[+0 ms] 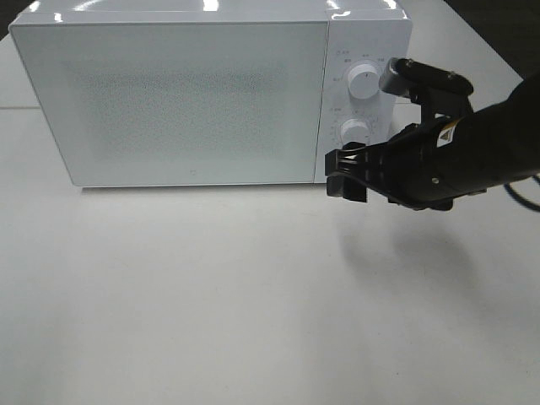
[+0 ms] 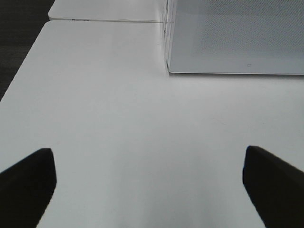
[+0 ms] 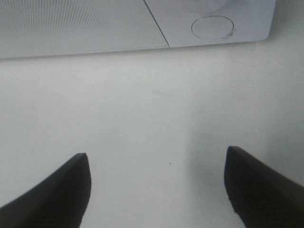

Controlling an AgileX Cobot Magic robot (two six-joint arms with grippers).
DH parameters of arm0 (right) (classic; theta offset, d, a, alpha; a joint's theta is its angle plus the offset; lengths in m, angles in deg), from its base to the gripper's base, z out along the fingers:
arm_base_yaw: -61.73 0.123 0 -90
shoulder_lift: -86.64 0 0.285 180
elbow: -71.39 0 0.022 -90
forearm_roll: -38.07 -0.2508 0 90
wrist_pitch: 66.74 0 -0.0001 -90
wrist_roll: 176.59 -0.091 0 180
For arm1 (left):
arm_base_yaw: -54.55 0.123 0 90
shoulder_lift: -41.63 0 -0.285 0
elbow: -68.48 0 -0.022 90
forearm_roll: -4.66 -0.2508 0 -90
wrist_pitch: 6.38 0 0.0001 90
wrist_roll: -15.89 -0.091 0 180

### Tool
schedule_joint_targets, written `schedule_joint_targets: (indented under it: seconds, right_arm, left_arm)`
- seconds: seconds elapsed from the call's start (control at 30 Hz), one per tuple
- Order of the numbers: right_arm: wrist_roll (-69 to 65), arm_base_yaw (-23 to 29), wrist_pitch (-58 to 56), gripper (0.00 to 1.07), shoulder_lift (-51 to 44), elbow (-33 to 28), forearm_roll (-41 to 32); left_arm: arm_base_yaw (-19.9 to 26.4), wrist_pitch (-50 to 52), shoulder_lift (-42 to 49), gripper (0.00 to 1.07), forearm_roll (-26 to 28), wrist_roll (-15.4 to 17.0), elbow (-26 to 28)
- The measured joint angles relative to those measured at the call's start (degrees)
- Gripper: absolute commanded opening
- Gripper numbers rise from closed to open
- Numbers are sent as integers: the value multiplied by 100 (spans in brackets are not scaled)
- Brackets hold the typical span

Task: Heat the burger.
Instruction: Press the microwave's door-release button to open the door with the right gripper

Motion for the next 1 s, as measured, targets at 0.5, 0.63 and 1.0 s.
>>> schedule_joint_targets:
  seconds: [0.5,0.63,1.0]
  right_arm:
    - [441,-80,-3827,75,-2114,636,1662]
    - [447,-80,-4217,75,-2550,636,1662]
    - [722,-80,-5323,75,-4142,636,1662]
  left_arm:
    - [0,0,0,100,0,0,0]
    - [0,0,0,100,0,0,0]
    - [0,0,0,100,0,0,0]
